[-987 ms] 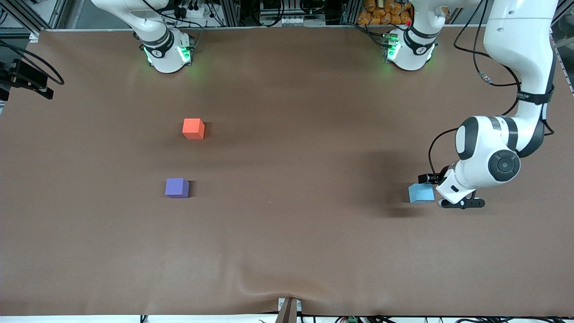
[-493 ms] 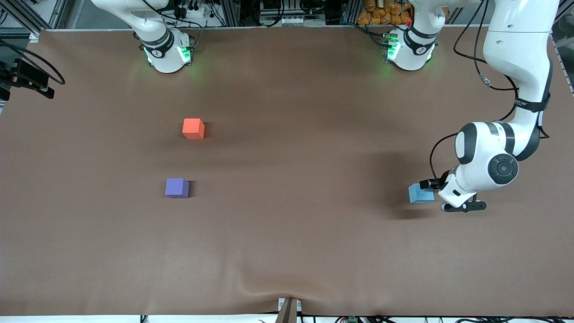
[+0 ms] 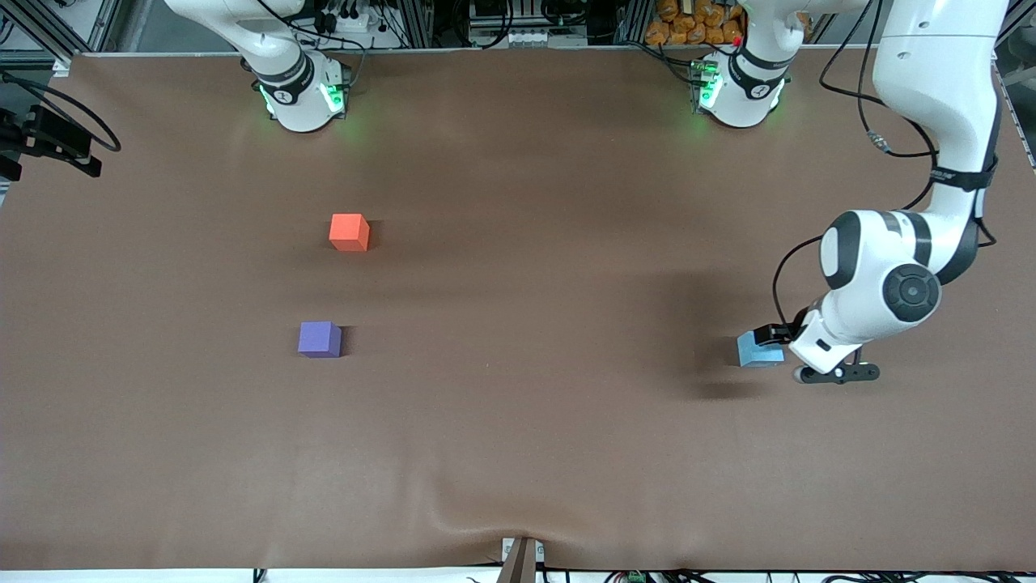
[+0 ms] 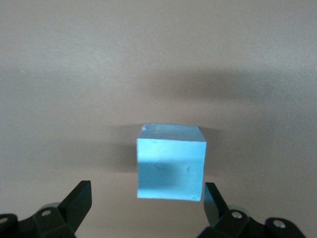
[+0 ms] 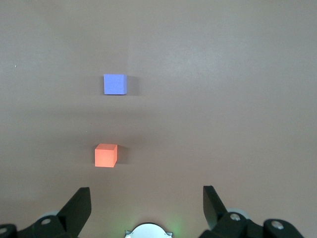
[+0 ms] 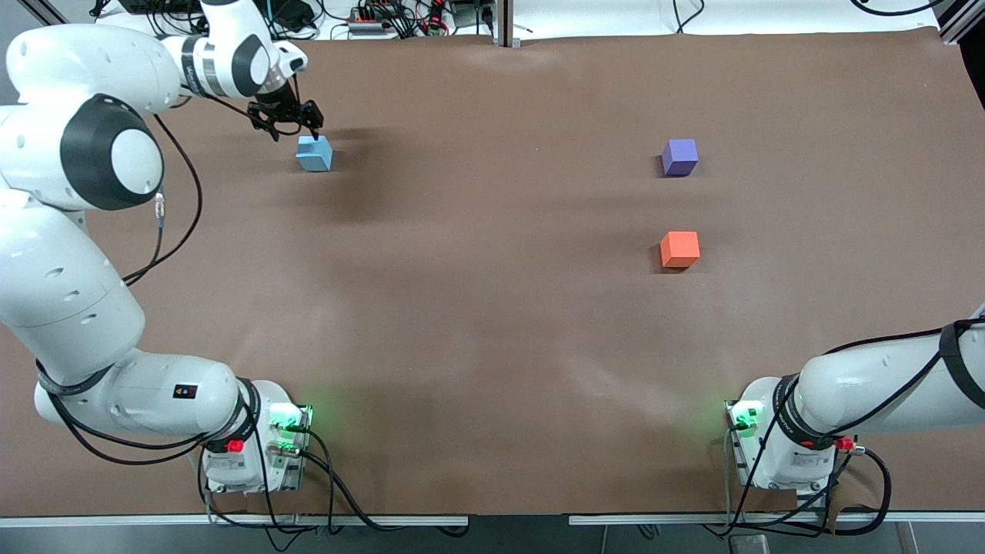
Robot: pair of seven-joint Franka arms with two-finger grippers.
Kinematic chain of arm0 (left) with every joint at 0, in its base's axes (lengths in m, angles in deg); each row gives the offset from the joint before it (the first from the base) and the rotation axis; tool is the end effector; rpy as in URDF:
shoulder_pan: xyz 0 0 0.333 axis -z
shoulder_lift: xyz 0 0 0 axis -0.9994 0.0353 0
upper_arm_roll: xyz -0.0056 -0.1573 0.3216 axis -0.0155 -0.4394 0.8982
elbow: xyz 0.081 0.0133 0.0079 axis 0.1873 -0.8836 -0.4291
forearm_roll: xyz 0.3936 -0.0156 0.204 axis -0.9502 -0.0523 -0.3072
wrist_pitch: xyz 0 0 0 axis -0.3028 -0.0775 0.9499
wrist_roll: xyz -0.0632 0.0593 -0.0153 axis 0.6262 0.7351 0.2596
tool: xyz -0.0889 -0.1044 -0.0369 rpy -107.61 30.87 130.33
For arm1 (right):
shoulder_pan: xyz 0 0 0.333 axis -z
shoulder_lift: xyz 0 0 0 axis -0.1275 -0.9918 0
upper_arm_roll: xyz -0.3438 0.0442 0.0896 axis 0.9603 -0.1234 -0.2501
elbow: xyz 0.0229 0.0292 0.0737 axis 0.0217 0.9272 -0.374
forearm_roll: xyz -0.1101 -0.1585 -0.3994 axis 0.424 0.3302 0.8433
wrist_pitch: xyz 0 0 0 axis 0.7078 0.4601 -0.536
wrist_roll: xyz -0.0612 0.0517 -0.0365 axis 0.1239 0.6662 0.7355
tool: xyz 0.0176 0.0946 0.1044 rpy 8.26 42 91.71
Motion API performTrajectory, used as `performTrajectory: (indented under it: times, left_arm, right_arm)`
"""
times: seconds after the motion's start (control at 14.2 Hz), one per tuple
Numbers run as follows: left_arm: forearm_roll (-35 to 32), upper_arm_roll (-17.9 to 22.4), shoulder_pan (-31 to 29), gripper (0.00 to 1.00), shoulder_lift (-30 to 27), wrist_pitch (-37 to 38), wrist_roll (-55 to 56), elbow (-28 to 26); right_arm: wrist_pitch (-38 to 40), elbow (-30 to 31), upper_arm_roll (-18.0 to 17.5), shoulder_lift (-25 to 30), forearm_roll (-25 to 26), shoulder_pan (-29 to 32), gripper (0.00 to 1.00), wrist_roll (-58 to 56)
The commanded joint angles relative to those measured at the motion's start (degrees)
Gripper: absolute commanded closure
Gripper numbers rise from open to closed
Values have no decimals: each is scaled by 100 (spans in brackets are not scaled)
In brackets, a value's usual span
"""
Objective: Place blue block between orange and purple blocks
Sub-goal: 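Close the left gripper on the cyan block, then carry the cyan block with the left gripper to the table middle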
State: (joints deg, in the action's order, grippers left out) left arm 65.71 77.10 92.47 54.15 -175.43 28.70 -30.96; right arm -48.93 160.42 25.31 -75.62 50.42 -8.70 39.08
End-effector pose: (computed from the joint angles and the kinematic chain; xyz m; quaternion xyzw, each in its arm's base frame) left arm 0.6815 -0.0560 0.2105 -0.9992 -0.0137 0.0370 0.0088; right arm 0.5751 -0.0131 0.7042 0.9991 0.0248 -0.0329 0.0018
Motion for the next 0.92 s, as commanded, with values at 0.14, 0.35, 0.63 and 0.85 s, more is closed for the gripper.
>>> performTrajectory:
  times: [0.14, 0.35, 0.63, 0.85]
  left_arm:
    - [89, -16, 16, 0, 462, -423, 4, 13]
    - [89, -16, 25, 0, 603, -678, 12, 22]
    - [89, -16, 16, 100, 577, -688, -67, 57]
    - [98, -103, 42, 100, 340, -618, 64, 118]
  right_arm:
    - [39, 35, -30, 46, 48, 24, 0, -69]
    - [39, 35, -38, 46, 48, 85, 0, -69]
    - [39, 35, -47, 46, 39, 68, 0, -69]
    - [39, 35, -38, 37, 39, 59, 0, -61]
